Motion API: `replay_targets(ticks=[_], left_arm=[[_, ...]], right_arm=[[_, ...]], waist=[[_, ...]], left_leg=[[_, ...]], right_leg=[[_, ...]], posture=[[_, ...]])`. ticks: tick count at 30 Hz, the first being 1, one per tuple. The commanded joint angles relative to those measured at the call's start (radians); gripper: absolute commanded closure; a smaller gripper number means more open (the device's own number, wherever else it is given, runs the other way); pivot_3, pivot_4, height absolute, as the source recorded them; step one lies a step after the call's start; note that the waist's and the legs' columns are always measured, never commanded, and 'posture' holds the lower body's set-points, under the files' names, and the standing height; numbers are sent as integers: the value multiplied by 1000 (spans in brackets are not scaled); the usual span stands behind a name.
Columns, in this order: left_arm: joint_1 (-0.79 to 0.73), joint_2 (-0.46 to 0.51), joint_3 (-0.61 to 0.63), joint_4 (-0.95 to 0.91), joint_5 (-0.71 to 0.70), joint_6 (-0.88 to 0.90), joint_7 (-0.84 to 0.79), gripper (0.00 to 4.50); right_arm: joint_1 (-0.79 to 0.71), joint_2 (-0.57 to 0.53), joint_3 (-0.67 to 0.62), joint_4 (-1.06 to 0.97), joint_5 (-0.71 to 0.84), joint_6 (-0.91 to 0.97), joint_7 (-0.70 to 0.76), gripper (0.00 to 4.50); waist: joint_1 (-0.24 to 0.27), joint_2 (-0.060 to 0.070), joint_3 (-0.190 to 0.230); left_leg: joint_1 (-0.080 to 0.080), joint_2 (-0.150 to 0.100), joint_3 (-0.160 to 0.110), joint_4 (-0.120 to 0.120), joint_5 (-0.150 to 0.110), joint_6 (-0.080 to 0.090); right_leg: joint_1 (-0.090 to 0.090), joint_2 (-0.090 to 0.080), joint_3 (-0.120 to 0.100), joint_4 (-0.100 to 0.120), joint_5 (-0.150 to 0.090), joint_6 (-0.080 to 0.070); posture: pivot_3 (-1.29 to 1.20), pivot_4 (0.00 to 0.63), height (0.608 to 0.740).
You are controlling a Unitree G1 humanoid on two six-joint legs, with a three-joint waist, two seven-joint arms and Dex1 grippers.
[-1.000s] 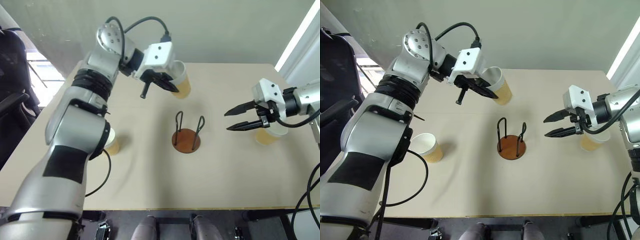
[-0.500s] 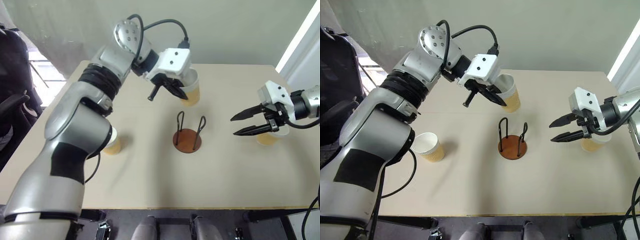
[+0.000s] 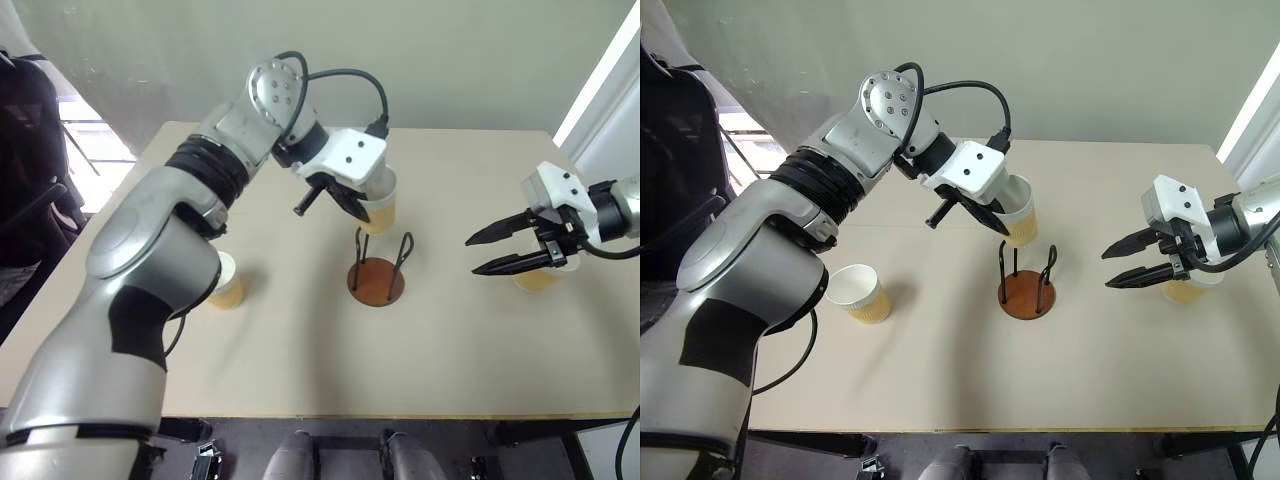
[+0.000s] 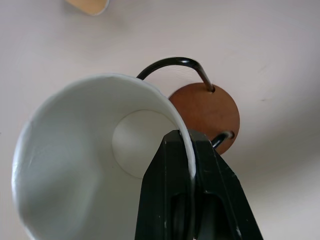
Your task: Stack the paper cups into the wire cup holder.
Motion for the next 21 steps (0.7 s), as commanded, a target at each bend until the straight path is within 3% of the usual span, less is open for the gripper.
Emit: replay_targets(ticks=[1,21], left_arm=[[1,1,-13,-21,-27,-17,-34,4441],[25,-5,-83,-64,-51,-48,-34,4441]], right_arm=[[-9,-19,-32,-20,13,-4,5,2284],[28,-21,-42,-17,7,-30,-8,2284]], waist=[[0,0,0],[1,0,0]], left_leg=[[0,0,0,0,0,0],[0,0,0,0,0,0]], right_leg=[[0,1,0,0,0,0],[1,1,0,0,0,1]], posture=[[0,150,740],[0,150,740]])
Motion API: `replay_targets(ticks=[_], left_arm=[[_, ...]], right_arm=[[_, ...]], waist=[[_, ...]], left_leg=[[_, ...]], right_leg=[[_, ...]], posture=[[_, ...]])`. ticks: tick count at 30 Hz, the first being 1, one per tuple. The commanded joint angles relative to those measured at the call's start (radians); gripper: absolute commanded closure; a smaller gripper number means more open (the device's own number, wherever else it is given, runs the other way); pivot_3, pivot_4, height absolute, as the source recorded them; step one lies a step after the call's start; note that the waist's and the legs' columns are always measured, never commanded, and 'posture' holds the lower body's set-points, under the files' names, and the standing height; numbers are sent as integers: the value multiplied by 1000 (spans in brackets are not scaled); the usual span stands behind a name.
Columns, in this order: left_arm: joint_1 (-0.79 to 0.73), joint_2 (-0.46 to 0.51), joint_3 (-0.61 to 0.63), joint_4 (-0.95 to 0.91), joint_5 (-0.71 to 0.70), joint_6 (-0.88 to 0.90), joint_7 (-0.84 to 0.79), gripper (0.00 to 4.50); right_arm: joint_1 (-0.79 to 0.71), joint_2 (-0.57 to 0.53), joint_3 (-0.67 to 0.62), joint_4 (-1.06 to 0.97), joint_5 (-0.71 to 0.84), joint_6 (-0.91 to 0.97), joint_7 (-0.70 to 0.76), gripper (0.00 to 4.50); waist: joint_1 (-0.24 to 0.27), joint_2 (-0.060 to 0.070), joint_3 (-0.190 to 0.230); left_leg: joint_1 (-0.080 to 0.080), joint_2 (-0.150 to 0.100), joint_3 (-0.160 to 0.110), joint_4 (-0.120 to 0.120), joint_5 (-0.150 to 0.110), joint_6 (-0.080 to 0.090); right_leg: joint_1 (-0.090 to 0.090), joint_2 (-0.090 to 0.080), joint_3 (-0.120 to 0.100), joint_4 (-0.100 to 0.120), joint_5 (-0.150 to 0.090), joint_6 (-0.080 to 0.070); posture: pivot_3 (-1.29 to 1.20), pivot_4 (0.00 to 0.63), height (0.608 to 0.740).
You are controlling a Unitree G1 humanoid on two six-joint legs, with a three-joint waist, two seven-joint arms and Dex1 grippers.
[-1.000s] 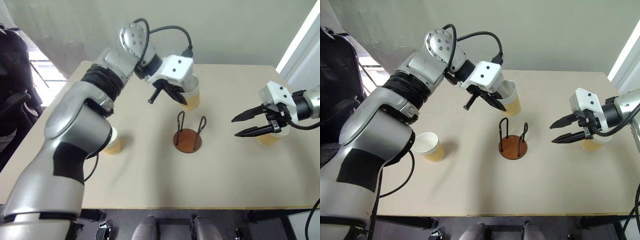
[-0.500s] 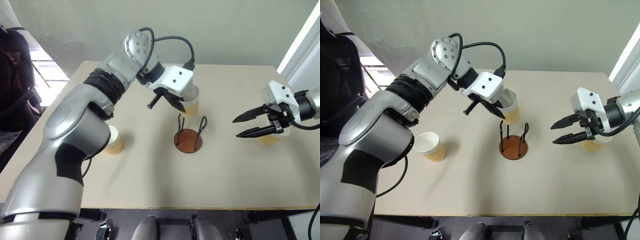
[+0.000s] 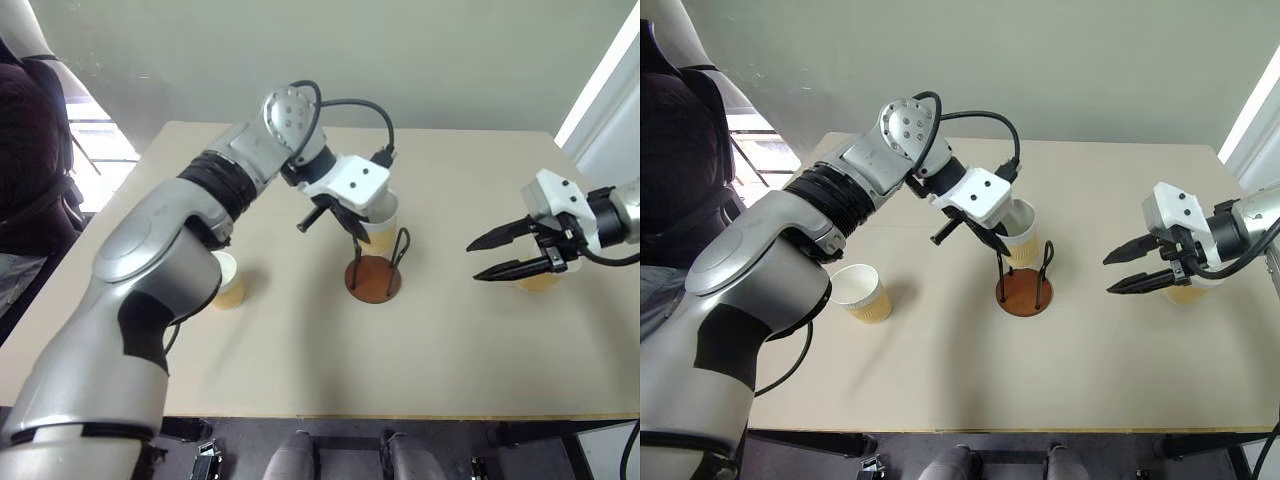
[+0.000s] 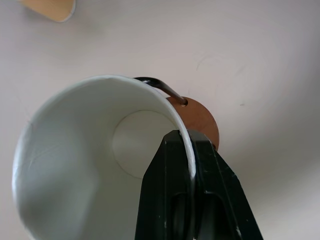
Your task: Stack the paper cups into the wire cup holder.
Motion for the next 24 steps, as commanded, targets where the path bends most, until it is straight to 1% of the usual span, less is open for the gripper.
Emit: replay_targets(ticks=[1,2,3,4,7,8,9,10,13,15,18,22,24], left_arm=[[-14,-1,7,-11,11,-22,-33,4441],[-16,0,4,-12,14,-19,-33,4441],[-18,1,2,-12,18,-23,-33,4030],[-19,1,2,-11,21,-26,-33,3804],[-21,2,3,-9,27,-27,-33,2775],[-22,3,3,-9,28,-28,-33,2372],[-22,3,4,-8,30,-30,-33,2083],[-22,3,5,-8,32,-32,-33,1652],[-20,-2,18,-6,39,-38,-33,600],[-17,-6,35,-1,41,-40,-33,31],[-9,-26,104,25,36,-16,-33,31],[-13,-85,315,123,66,33,-14,31],[-24,-92,412,157,70,85,2,31]], right_arm=[[-3,-14,-42,-17,5,-13,-6,2284],[-3,-12,-41,-18,5,-13,-8,2284],[-3,-12,-41,-18,5,-13,-9,2284],[-3,-12,-41,-18,5,-14,-9,2284],[-2,-12,-40,-18,5,-14,-12,2284],[-3,-12,-40,-18,5,-14,-13,2284],[-2,-12,-40,-18,5,-14,-14,2284],[-2,-12,-40,-18,4,-15,-14,2284],[0,-13,-40,-19,4,-14,-17,2284],[1,-13,-40,-20,3,-16,-19,2284],[6,-16,-44,-18,-1,-22,-26,2284],[11,-29,-59,11,-19,-43,-48,2284],[16,-45,-64,37,-37,-61,-51,2284]], waist=[[0,0,0],[0,0,0],[0,0,0],[0,0,0],[0,0,0],[0,0,0],[0,0,0],[0,0,0],[0,0,0],[0,0,0],[0,0,0],[1,0,0],[1,0,0]], left_leg=[[0,0,0,0,0,0],[0,0,0,0,0,0],[0,0,0,0,0,0],[0,0,0,0,0,0],[0,0,0,0,0,0],[0,0,0,0,0,0],[0,0,0,0,0,0],[0,0,0,0,0,0],[0,0,0,0,0,0],[0,0,0,0,0,0],[0,0,0,0,0,0],[0,0,0,0,0,0],[0,0,0,0,0,0]], right_leg=[[0,0,0,0,0,0],[0,0,0,0,0,0],[0,0,0,0,0,0],[0,0,0,0,0,0],[0,0,0,0,0,0],[0,0,0,0,0,0],[0,0,0,0,0,0],[0,0,0,0,0,0],[0,0,0,0,0,0],[0,0,0,0,0,0],[0,0,0,0,0,0],[0,0,0,-1,0,1],[0,0,0,-1,-1,1]], posture=[[0,150,740],[0,150,740],[0,150,740],[0,150,740],[0,150,740],[0,150,740],[0,150,740],[0,150,740],[0,150,740],[0,150,740],[0,150,740],[0,150,740],[0,150,740]])
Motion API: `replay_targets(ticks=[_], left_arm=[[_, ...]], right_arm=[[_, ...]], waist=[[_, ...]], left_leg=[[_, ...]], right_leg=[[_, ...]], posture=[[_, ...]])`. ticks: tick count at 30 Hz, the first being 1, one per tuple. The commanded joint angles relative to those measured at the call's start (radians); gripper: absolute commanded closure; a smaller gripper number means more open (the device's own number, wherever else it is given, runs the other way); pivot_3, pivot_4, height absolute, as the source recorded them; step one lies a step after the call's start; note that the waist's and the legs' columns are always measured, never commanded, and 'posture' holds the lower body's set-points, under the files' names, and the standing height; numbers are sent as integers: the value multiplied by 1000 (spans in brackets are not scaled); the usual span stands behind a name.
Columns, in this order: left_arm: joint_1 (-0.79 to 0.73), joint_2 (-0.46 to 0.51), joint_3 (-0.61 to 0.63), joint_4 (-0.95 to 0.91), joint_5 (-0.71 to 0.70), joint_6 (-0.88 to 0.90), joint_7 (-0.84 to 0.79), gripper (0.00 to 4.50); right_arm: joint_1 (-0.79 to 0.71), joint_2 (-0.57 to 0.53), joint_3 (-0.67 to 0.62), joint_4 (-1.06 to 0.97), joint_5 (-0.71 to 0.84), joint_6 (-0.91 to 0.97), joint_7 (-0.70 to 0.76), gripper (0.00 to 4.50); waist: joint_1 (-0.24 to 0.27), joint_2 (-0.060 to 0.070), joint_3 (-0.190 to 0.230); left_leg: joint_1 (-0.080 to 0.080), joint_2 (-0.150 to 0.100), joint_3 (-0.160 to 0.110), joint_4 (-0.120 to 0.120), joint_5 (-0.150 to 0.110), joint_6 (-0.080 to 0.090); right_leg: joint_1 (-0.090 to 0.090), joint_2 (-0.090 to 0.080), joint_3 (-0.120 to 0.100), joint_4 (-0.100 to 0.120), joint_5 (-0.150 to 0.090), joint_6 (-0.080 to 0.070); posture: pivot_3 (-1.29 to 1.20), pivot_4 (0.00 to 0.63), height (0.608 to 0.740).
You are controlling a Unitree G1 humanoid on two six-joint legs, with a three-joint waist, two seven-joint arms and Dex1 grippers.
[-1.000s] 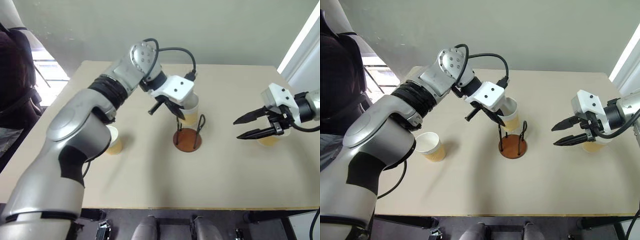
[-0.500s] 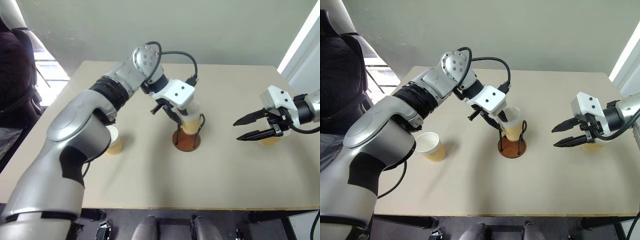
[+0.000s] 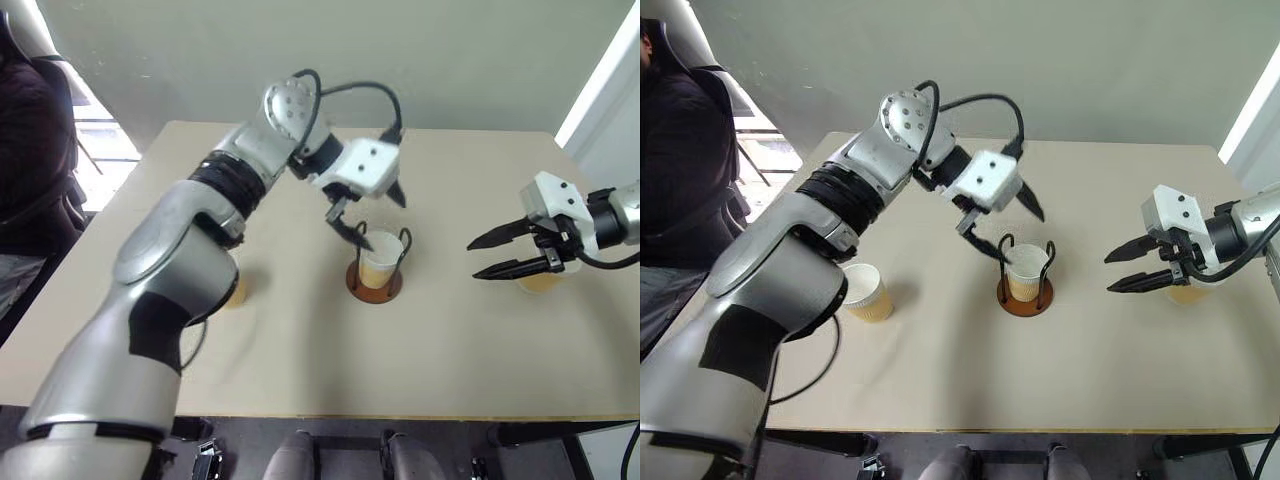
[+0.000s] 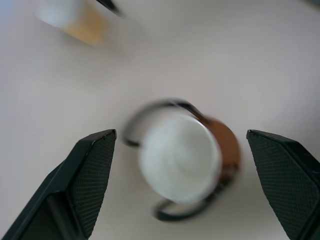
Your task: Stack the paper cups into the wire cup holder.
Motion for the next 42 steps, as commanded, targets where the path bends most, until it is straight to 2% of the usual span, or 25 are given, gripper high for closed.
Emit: replay_targets(ticks=[1,8,13,19,24,42], left_arm=[[-34,1,173,52,13,79,-3,31],[-30,-9,393,58,40,216,-32,31],[4,0,479,-8,-14,365,-35,31],[86,67,464,-194,-146,566,-35,31],[154,115,421,-300,-183,594,-35,31],[215,134,502,-337,-166,623,-35,31]], right_arm=[[1,-48,-58,36,-26,-39,-10,2284],[-49,-79,-40,218,-126,-134,-25,2284],[-50,-97,1,361,-253,-288,-34,2284],[-38,-90,38,450,-338,-399,-19,2284],[-73,-69,62,526,-386,-463,-16,2284],[-205,-11,130,807,-573,-669,-83,2284]], waist=[[0,0,0],[0,0,0],[1,0,0],[-1,1,0],[-1,2,0],[-2,3,0]], left_leg=[[0,0,0,0,0,0],[0,0,0,-1,0,0],[0,0,-1,-1,-1,1],[1,1,2,-2,-1,2],[2,1,2,0,-1,2],[3,1,3,0,1,4]], right_leg=[[0,0,0,0,0,0],[0,0,1,0,-1,2],[0,-1,1,0,-2,3],[-1,-1,1,0,-1,4],[0,-1,1,1,1,4],[1,-5,1,-1,5,2]], posture=[[0,150,740],[0,150,740],[0,150,740],[0,150,740],[0,150,740],[0,150,740]])
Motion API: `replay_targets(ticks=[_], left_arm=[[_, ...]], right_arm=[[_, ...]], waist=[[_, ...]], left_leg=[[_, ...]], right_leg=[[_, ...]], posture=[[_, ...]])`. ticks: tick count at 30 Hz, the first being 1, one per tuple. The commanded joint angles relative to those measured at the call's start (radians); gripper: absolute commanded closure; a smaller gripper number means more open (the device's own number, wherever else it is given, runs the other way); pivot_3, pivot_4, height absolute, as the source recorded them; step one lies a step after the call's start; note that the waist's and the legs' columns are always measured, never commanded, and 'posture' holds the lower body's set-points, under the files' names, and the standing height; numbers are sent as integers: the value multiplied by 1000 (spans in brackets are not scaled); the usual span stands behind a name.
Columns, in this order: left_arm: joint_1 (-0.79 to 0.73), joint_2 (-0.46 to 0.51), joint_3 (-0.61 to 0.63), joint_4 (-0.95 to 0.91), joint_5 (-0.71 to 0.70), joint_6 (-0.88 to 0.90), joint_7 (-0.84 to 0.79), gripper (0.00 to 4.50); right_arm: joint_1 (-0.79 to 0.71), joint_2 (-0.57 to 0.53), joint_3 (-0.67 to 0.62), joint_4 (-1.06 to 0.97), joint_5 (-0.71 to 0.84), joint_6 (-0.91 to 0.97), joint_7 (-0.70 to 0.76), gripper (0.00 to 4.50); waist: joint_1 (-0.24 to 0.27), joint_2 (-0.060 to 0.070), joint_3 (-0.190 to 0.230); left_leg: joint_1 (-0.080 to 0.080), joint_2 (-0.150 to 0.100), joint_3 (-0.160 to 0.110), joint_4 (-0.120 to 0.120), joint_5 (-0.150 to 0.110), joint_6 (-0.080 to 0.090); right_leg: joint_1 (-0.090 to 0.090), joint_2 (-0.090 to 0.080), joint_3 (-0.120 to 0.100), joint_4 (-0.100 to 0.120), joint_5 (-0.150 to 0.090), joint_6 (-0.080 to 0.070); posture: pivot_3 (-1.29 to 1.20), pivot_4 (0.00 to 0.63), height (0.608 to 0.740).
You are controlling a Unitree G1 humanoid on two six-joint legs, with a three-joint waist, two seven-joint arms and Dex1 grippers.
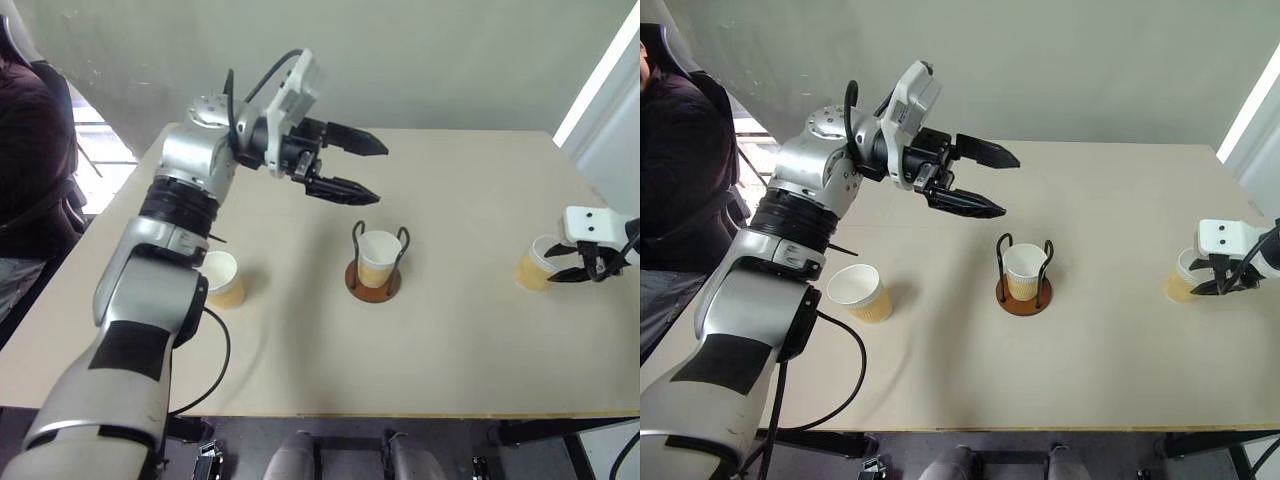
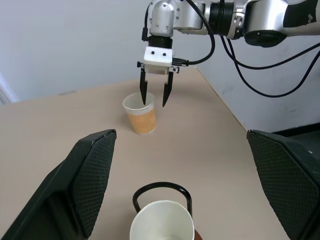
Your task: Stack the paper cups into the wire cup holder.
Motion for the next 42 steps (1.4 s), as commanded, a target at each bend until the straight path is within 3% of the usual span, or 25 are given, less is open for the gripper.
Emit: replay_targets(ticks=[1,11,17,24,42], left_arm=[[-4,10,55,-20,11,-3,-31,31],[95,19,126,-61,68,-18,-29,31],[205,130,-11,-134,72,-79,-31,31],[212,190,-105,-123,48,-134,-31,0],[180,158,-92,-138,31,-84,-31,0]], right_arm=[[-24,-2,16,38,-47,-53,-34,2284],[-60,35,66,134,-132,-127,-79,2284],[-84,48,74,164,-151,-138,-80,2284],[-97,53,81,186,-160,-141,-81,4459],[-88,43,70,151,-147,-118,-59,4459]], waist=[[0,0,0],[-1,1,0],[-5,1,0],[-3,1,0],[-6,1,0]], left_leg=[[0,0,0,0,0,0],[0,0,0,-1,0,0],[1,0,0,-2,0,0],[0,-1,-2,-2,0,0],[-1,-1,-2,-4,0,0]], right_leg=[[0,0,0,0,0,0],[0,-1,0,0,0,0],[0,-2,0,0,0,0],[-1,-3,-1,0,1,-2],[-2,-3,-1,-1,1,-2]], posture=[[0,150,740],[0,150,740],[0,150,740],[0,150,740],[0,150,740]])
